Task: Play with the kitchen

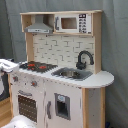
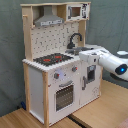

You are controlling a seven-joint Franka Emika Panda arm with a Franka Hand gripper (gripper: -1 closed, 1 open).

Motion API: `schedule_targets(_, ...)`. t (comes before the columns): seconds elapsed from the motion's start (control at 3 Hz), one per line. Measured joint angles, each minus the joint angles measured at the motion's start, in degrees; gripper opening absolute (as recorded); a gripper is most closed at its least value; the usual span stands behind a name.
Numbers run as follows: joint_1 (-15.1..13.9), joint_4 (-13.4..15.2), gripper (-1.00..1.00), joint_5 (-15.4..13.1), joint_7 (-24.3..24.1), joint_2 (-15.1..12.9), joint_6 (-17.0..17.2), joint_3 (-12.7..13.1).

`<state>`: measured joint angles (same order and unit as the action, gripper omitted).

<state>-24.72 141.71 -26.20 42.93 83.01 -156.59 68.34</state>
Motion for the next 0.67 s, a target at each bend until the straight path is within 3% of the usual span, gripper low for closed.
schedule_targets(0.67,-5.03,-1.28,1.00,0.03,7.00,-1.58,-7.86,-4.89)
